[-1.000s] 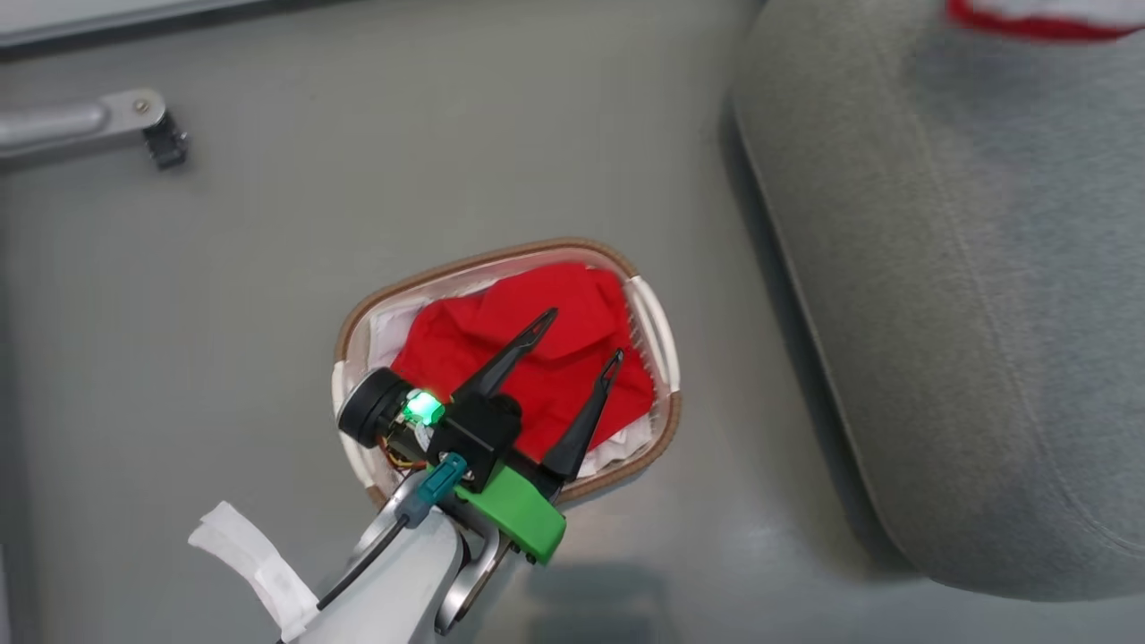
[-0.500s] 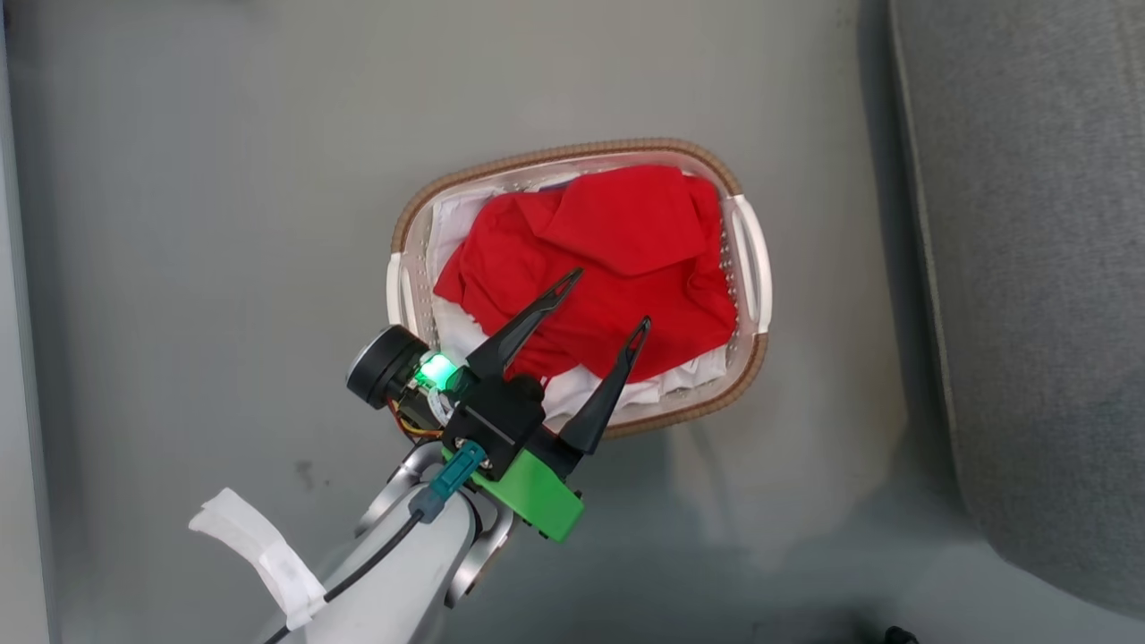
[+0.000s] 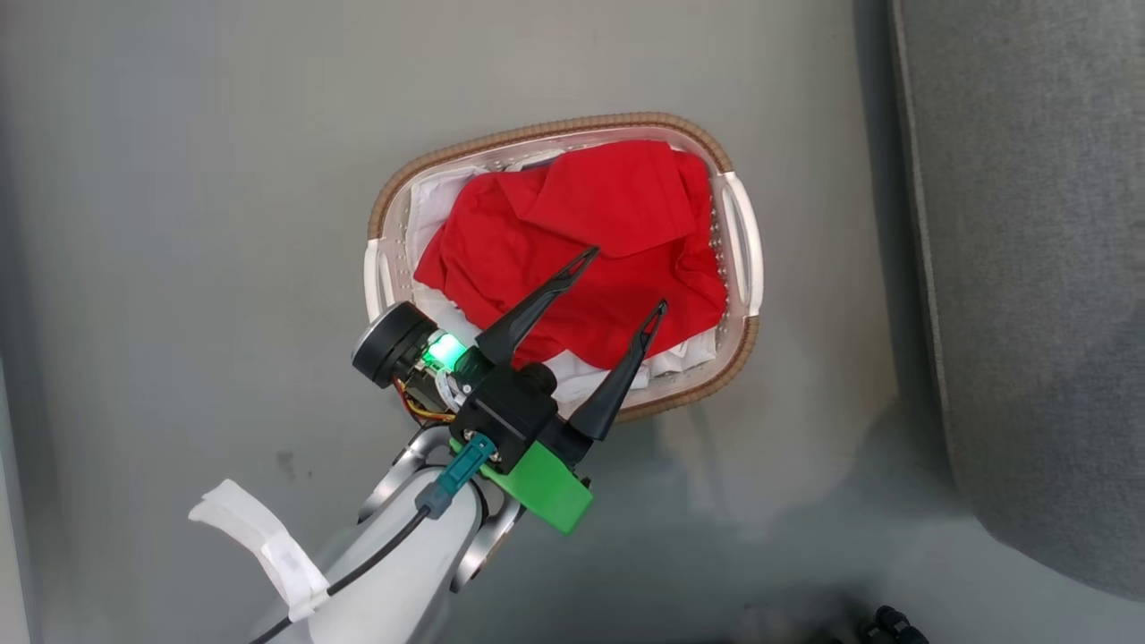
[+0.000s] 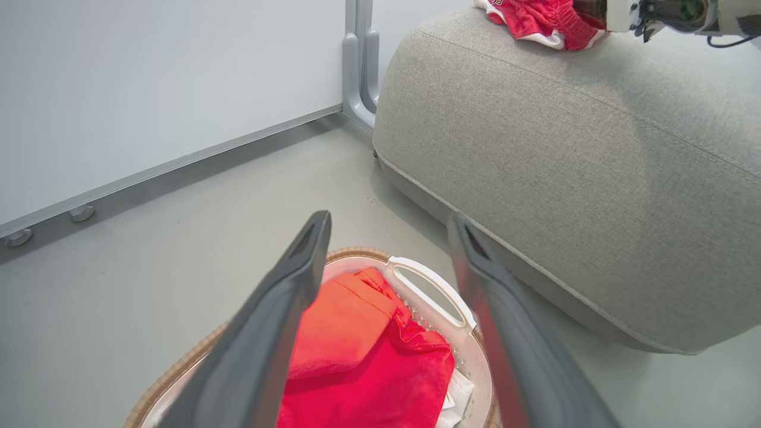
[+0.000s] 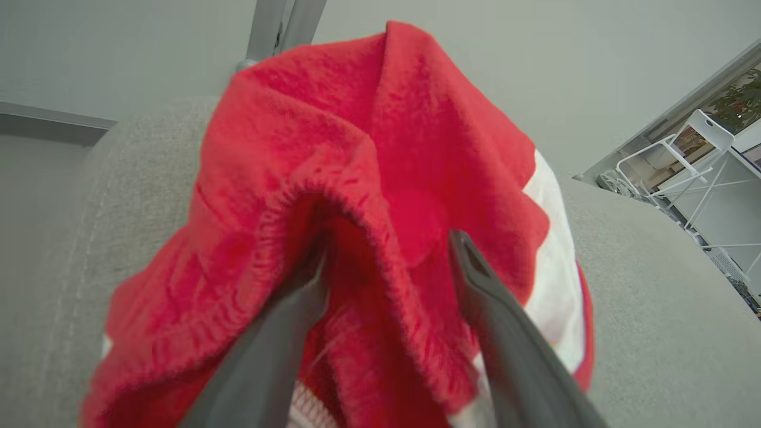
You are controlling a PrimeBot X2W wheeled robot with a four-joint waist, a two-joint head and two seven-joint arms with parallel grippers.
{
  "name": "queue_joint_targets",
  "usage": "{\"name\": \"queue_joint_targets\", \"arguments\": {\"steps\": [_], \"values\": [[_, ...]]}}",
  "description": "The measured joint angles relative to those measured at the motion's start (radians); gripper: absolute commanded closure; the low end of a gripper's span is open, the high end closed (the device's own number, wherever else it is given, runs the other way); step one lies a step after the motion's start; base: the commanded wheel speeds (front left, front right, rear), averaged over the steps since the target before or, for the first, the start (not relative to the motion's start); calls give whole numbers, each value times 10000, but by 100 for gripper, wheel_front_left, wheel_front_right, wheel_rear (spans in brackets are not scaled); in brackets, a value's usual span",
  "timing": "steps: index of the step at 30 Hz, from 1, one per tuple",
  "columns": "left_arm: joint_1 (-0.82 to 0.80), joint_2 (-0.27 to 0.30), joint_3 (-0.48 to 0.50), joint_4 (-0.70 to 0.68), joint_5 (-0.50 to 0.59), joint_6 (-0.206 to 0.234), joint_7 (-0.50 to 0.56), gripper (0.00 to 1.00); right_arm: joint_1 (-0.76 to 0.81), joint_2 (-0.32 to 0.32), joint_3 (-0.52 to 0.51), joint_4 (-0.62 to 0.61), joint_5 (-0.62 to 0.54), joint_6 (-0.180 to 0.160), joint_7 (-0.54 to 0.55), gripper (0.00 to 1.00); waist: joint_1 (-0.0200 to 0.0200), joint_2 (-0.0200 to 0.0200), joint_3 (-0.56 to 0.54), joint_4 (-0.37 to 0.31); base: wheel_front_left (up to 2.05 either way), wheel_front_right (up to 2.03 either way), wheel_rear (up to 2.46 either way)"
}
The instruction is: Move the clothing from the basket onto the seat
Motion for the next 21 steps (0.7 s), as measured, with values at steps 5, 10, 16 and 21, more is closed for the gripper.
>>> {"name": "queue_joint_targets", "arguments": {"steps": [5,10,16,21], "values": [[20,-35,150,0,-27,0,0,0,633,326,17,-173,209,0,-205,0,0,0,-363,-185,0,0,0],[205,-77,430,-58,-121,6,0,0,1553,700,301,-546,499,0,-291,0,-1,-1,-860,-335,0,0,0],[606,-86,903,-255,-245,71,0,0,2428,1060,740,-1246,966,0,-303,0,-1,0,-1618,-433,0,0,0],[1205,-138,1490,-403,-481,146,0,0,2835,1158,1262,-1889,1279,0,-301,0,-1,0,-2375,-374,0,0,0]]}}
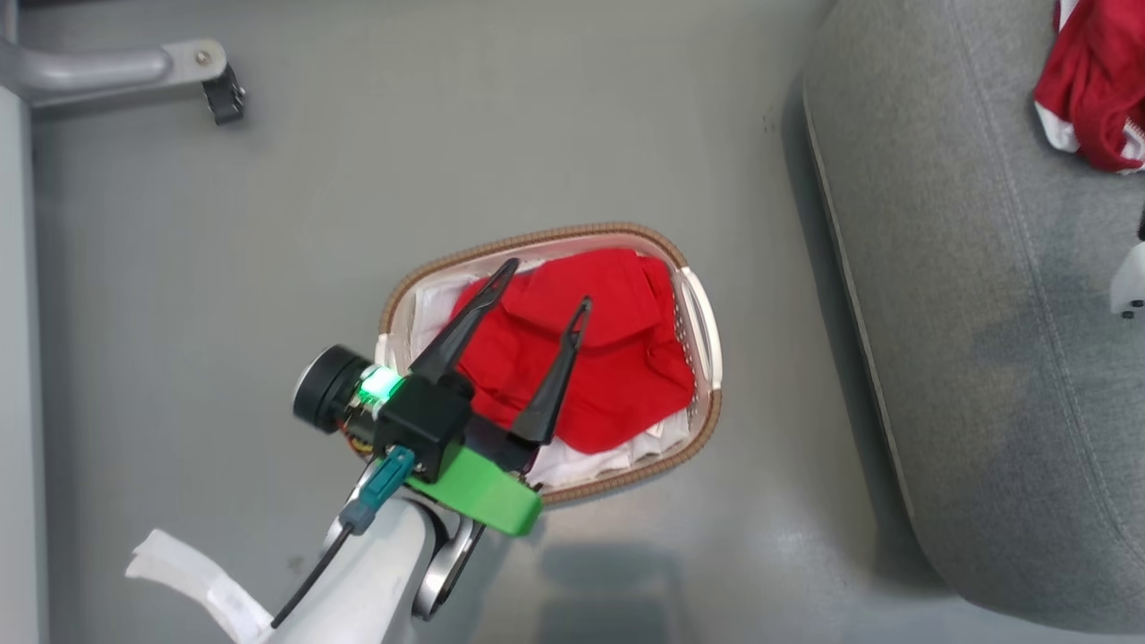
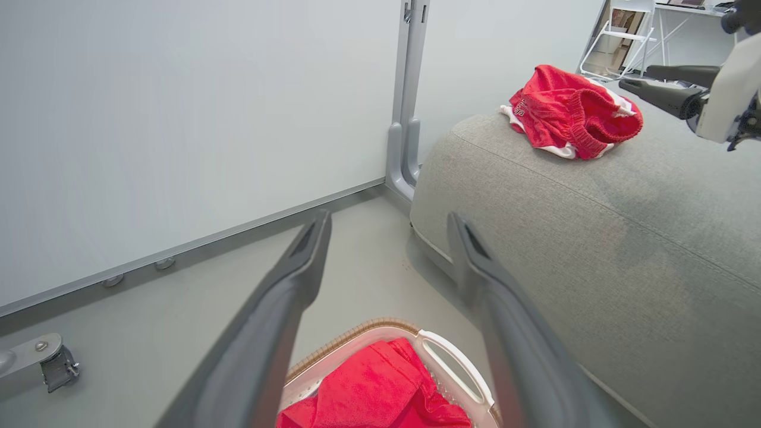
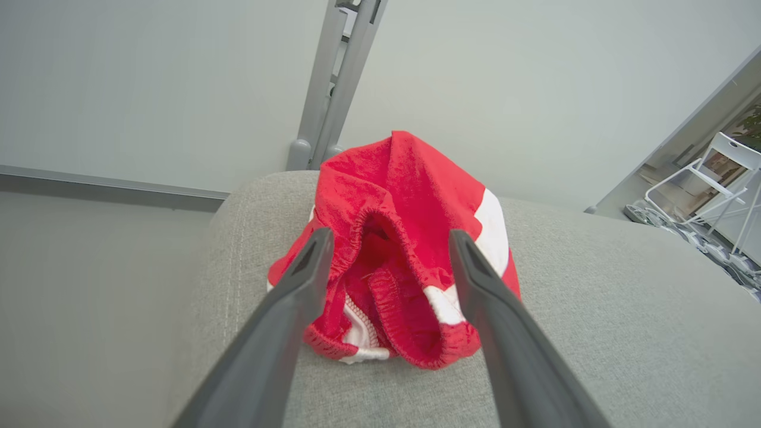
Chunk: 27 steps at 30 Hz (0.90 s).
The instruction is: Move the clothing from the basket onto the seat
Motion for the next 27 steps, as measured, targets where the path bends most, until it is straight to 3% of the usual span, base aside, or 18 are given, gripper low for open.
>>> {"name": "queue_joint_targets", "arguments": {"steps": [19,27], "values": [[3209,-276,3166,-161,-314,453,0,0,2438,1941,2247,-1281,1271,0,-4,0,0,0,-2628,831,0,0,0],[4407,-506,4337,-374,-217,366,0,0,3868,2130,3127,-1985,2080,0,-4,0,0,0,-3262,1054,0,0,0]]}}
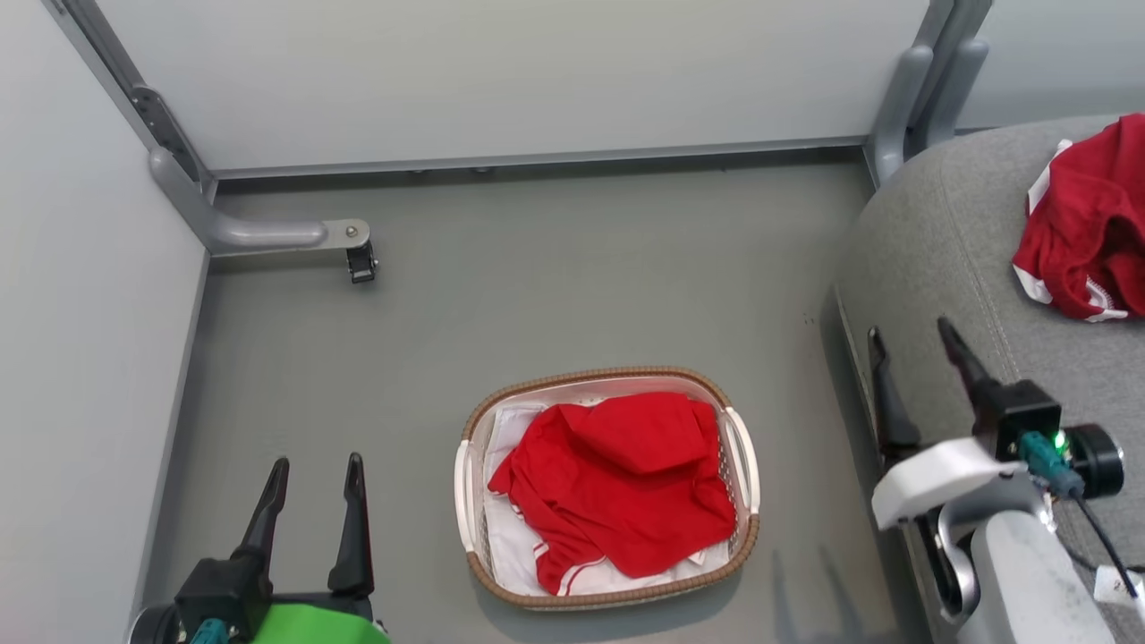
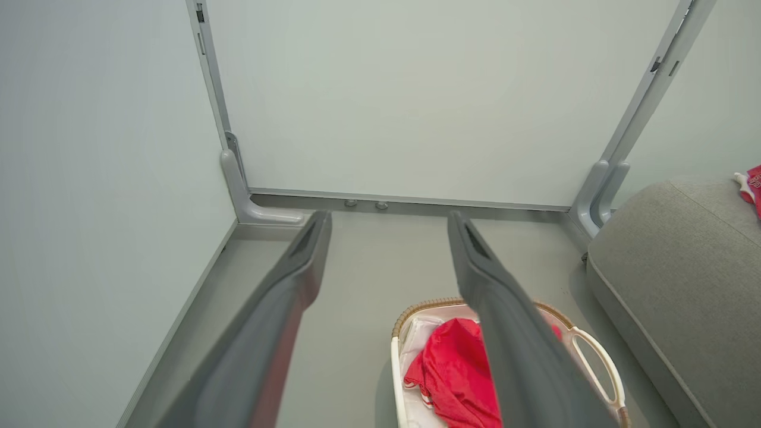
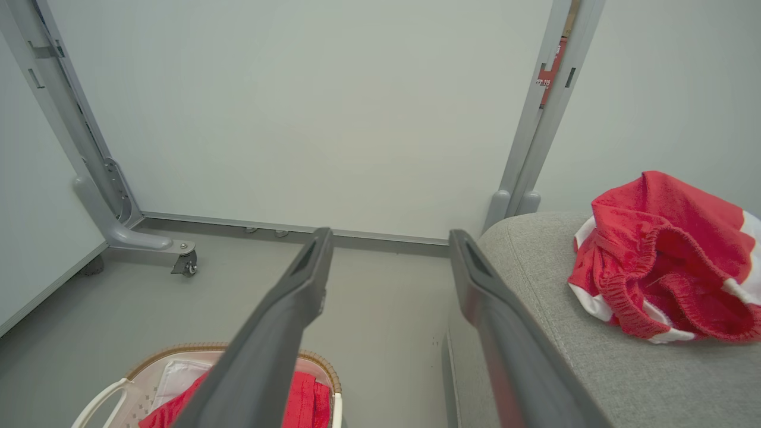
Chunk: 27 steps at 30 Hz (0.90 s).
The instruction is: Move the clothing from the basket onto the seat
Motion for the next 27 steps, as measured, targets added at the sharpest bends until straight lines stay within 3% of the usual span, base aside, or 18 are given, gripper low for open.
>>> {"name": "queue_joint_targets", "arguments": {"steps": [8,27], "values": [[430,-240,481,15,77,-205,0,0,551,12,631,247,905,0,0,0,0,0,-460,-29,0,0,0],[450,-353,704,316,192,-441,0,0,596,13,1225,671,1154,0,0,0,0,0,-675,-76,0,0,0]]}}
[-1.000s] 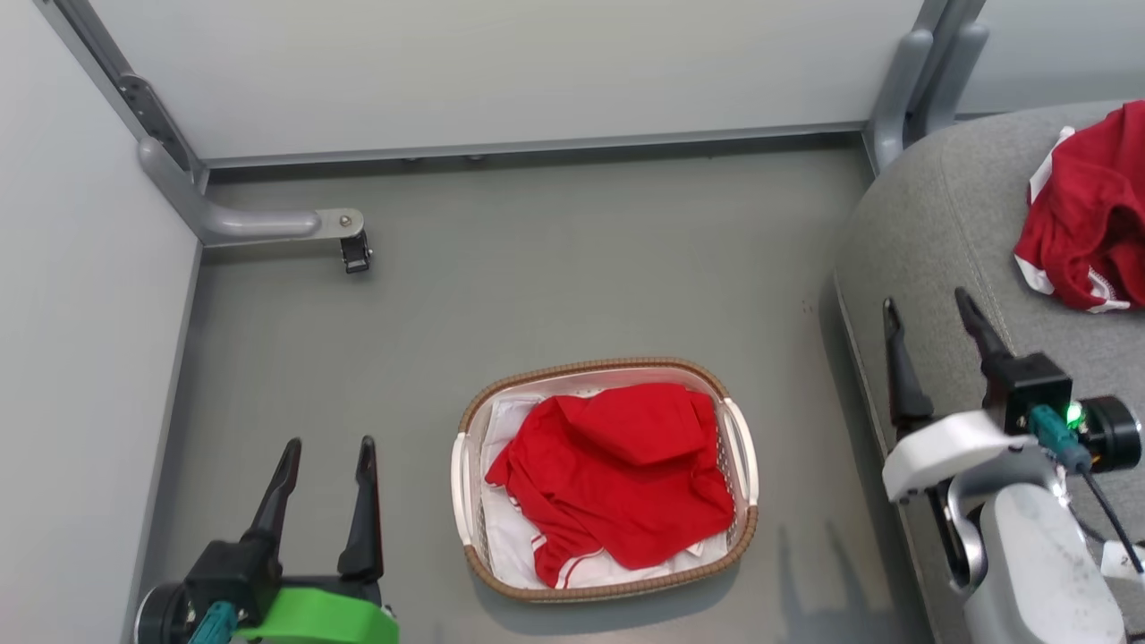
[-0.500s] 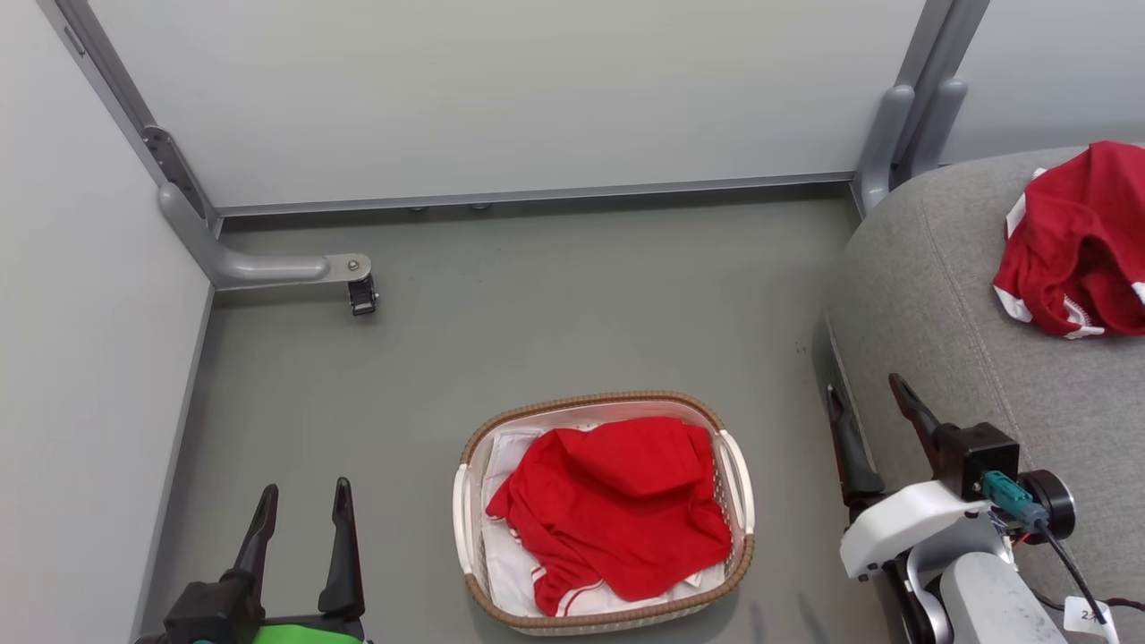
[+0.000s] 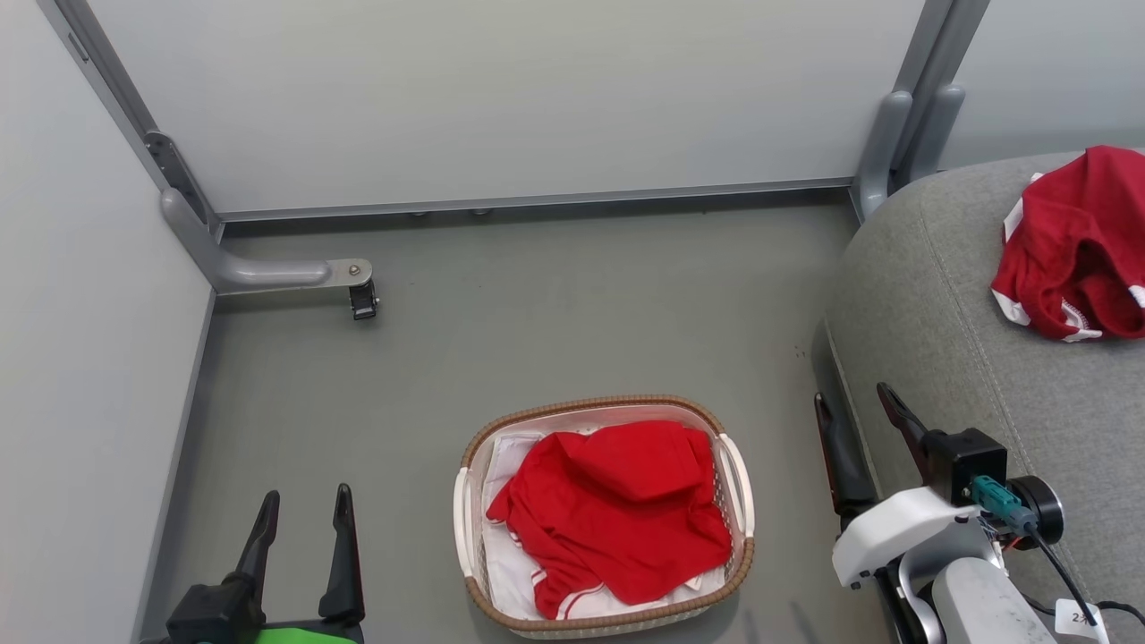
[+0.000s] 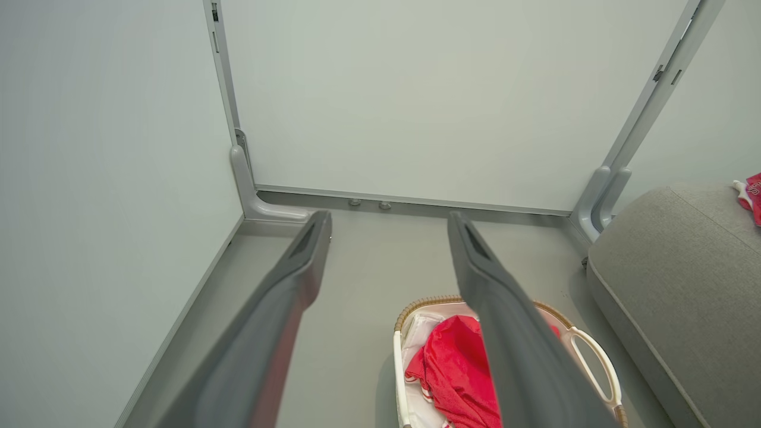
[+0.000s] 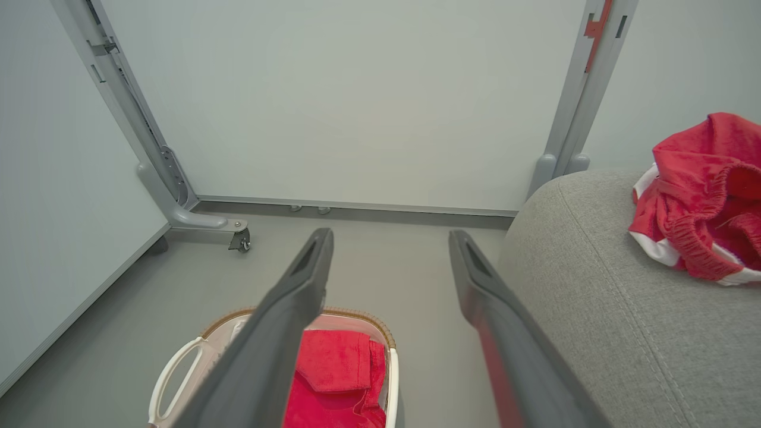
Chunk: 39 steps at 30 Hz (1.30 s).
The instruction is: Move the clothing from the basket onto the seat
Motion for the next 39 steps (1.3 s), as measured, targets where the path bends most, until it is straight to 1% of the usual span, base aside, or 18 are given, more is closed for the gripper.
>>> {"name": "queue_joint_targets", "arguments": {"steps": [18,22,27,31,32,34,37,39], "values": [[-5,-6,-161,25,-15,10,0,0,-2,0,65,12,8,0,0,0,0,0,149,-73,0,0,0],[-189,-6,-303,61,230,-46,0,0,-48,0,-125,-98,-67,0,0,0,0,0,343,-102,0,0,0],[-978,44,-842,339,723,-157,0,0,-360,-4,-433,-431,-430,0,0,0,0,0,809,-170,0,0,0],[-2054,257,-1386,740,1058,-176,0,0,-758,-4,-639,-869,-627,0,0,0,0,0,1365,-256,0,0,0],[-2640,337,-1751,1043,1185,-201,-2,0,-988,-2,-731,-1074,-681,0,0,0,1,0,1687,-307,0,0,0],[-3234,464,-2211,1440,1363,-205,-4,0,-1216,-6,-796,-1313,-731,0,0,0,0,0,2032,-364,0,0,0],[-4304,782,-3089,2180,1528,-217,-4,0,-1519,-6,-803,-1733,-763,0,-2,0,0,0,2669,-476,0,0,0],[-4982,991,-3498,2545,1569,-219,-4,0,-1730,-6,-792,-1979,-784,0,-2,0,1,0,3074,-550,0,0,0]]}}
